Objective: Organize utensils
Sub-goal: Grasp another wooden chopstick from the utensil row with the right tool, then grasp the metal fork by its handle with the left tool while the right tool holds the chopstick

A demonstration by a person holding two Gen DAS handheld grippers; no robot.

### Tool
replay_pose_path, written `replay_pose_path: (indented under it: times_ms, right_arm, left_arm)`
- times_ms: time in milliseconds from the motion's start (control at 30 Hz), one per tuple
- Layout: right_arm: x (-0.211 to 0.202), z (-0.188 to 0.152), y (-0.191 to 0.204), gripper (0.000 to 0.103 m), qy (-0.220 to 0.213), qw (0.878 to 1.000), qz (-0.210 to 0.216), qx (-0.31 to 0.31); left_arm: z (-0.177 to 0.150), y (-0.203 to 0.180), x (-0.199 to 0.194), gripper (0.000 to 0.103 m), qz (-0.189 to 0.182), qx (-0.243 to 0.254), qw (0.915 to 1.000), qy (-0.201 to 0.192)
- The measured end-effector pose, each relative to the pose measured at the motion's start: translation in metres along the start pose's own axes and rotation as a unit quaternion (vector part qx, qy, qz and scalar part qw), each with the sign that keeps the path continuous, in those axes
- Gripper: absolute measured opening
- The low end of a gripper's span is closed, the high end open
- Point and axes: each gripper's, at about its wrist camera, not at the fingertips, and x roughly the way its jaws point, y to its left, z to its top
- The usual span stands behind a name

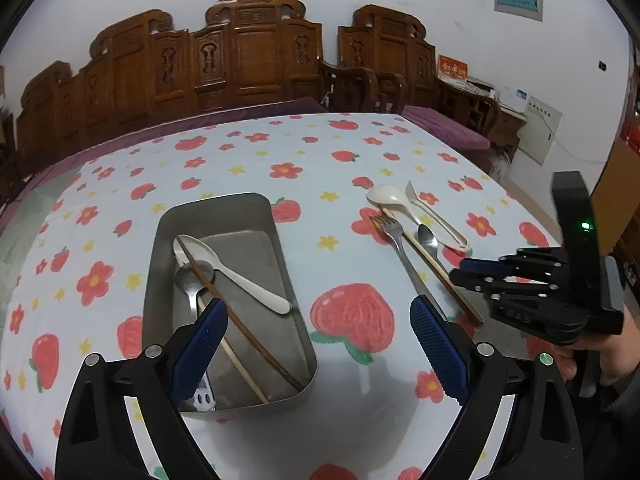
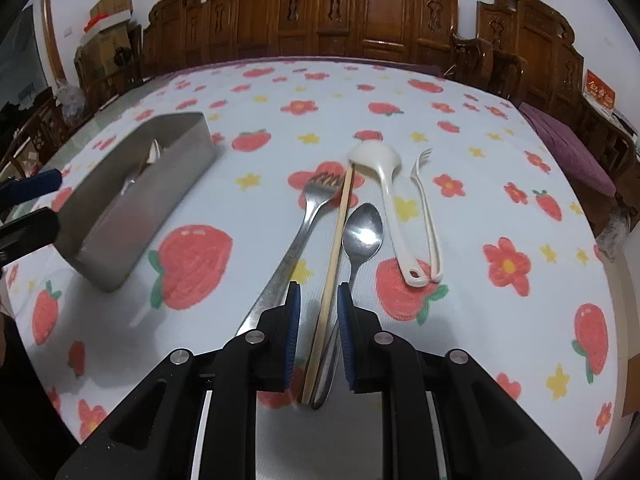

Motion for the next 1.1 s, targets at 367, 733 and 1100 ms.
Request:
replay_pose_path:
  times_ms: [367,733,1100]
  right_arm:
    - [0.029,0.013,-0.006,0.016,0.011,1.0,0.008,0.0]
    - [0.024,0.009,-0.006,0.007,0.001,1.0,-0.02,-0.013]
    - [-0.017,0.01,-0.05,0.006,-0.058,0.997,0.009,0.044]
  left_arm:
    - [-0.003,-0.008,0.008,0.089,0.0,0.006,0.9999,0.008]
    - [-0.002,-0.021,0.01,0.089,-0.006,0.013,0.9999,0.007]
    - [-0.002,-0.043,0.01,0.089,0.006,0.038,0.9993,0.004]
